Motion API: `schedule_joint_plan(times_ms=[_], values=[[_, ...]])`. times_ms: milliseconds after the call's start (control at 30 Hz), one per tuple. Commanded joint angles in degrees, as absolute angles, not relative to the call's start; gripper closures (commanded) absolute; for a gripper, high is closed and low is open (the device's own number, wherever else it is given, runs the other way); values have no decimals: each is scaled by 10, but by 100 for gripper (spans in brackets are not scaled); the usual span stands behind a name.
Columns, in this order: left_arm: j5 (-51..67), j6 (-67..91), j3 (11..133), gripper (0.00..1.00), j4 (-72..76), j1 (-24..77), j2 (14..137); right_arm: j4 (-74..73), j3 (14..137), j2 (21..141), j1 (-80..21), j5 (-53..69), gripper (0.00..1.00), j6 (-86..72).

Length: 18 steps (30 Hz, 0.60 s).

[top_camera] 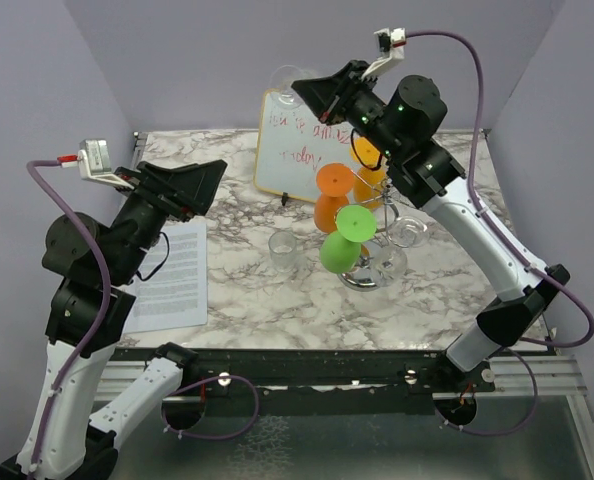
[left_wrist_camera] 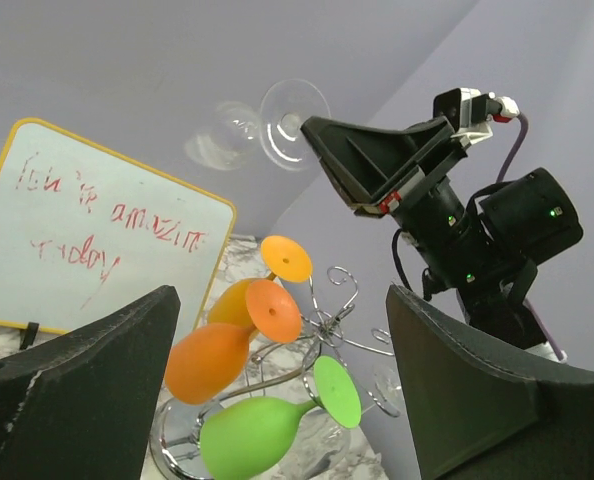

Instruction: Place the wine glass upside down on the wine glass rack

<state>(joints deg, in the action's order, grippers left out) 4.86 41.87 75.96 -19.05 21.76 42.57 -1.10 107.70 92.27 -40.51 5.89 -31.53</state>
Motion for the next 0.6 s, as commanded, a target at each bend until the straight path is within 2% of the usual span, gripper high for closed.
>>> schedule_joint_plan(times_ms=[0, 233, 567], values=[[57, 406, 744, 15, -201, 218, 429, 4, 1067, 896, -355, 2, 99, -281], [98, 407, 719, 15, -204, 218, 447, -21, 1045, 875, -264, -33, 99, -299], [138, 410, 690, 15, -215, 218, 470, -30, 933, 785, -236, -156, 99, -333]])
